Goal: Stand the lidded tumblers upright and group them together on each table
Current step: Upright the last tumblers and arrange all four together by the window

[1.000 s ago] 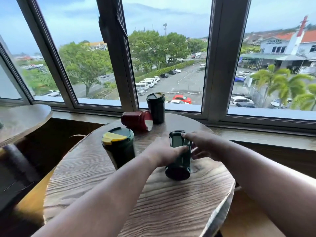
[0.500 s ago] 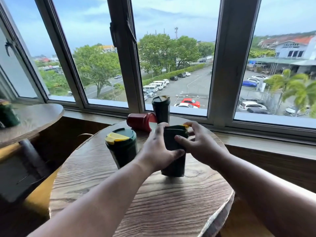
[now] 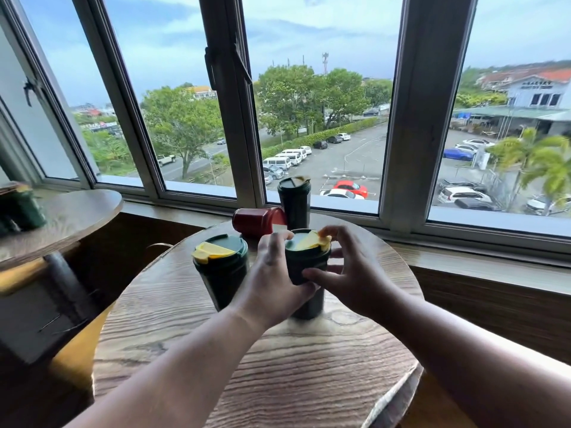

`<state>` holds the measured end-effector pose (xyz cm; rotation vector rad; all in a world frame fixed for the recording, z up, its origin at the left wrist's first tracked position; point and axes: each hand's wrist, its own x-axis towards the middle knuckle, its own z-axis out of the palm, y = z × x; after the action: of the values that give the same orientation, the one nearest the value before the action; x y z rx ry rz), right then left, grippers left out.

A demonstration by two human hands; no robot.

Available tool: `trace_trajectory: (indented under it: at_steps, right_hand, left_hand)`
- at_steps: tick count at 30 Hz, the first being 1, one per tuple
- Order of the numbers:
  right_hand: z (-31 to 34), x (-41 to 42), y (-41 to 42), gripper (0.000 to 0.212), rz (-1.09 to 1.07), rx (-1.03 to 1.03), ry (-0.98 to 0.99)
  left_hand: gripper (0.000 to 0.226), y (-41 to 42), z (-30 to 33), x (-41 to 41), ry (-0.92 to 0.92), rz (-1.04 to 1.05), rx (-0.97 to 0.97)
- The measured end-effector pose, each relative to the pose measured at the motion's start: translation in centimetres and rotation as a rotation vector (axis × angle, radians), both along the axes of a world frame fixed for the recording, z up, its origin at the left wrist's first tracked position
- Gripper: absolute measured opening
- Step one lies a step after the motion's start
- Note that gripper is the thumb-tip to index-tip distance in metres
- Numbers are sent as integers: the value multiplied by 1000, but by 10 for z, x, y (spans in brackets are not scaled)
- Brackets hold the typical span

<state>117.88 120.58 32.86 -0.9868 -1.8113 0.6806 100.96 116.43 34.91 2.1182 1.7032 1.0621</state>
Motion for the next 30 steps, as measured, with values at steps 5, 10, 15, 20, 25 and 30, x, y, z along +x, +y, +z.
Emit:
trace_trajectory:
  at_steps: [5, 10, 15, 20, 25, 30]
  right_hand:
    - [0, 0, -4, 61, -6, 34, -23]
    - [2, -3, -7, 60, 15, 64, -35]
    - [2, -4, -8, 61, 22, 82, -25]
    - [1, -3, -8, 62, 20, 77, -37]
    - [7, -1, -6, 64, -19, 53, -80]
    - [38, -4, 1, 65, -57, -15, -58]
  left_hand:
    - [79, -2, -3, -3, 61, 5, 4]
    - [76, -2, -4, -7, 92, 2, 1]
    - [70, -3, -2, -8, 125, -3, 19]
    - [71, -6, 3, -10, 170, -26, 25]
    - [84, -16, 25, -16, 290, -54, 68]
    - [65, -23, 72, -37, 229, -92, 157]
